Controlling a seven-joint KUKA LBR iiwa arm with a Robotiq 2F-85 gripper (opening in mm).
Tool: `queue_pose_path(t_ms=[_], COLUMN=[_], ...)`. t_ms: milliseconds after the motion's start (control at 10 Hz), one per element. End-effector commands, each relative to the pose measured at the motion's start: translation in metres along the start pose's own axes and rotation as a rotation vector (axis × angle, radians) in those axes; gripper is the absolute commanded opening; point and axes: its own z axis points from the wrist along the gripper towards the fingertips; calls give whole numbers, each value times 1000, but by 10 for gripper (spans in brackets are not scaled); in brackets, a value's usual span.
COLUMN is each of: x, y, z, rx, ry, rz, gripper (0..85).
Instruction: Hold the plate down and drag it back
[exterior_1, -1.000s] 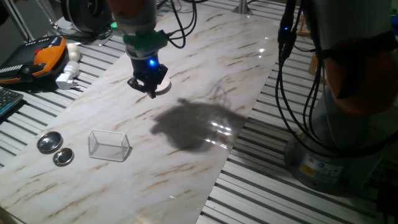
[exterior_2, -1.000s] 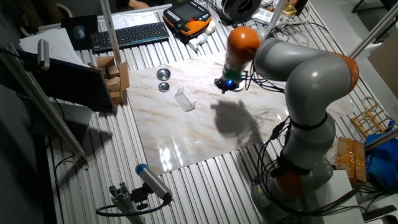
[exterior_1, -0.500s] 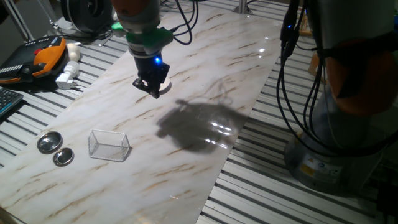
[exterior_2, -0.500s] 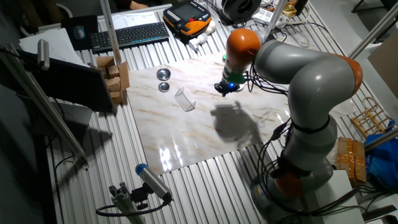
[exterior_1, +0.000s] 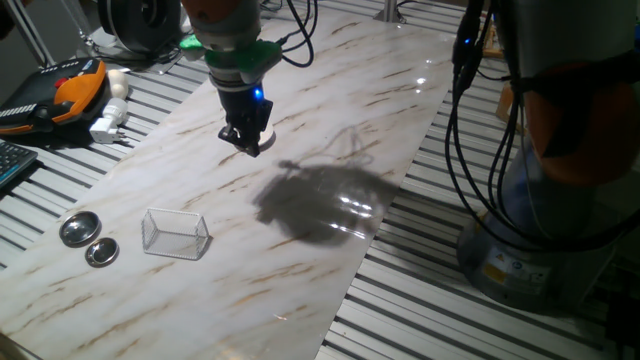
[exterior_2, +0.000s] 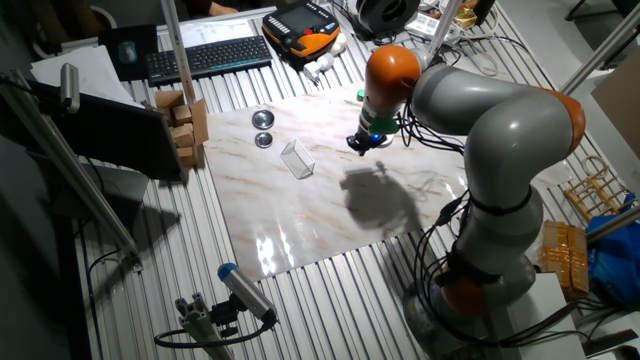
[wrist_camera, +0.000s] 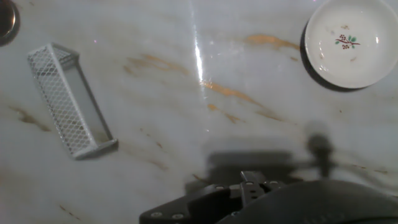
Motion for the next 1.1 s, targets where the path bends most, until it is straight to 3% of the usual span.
queue_pose_path(t_ms=[0, 300, 500, 800, 1000], x=[0, -1, -1, -1, -1], y=[0, 0, 0, 0, 0], z=[0, 0, 0, 0, 0], rx=[2, 9, -13, 47, 34], ry=[-5, -19, -24, -41, -26], rz=[-2, -5, 32, 61, 34], gripper=[0, 0, 0, 0, 0])
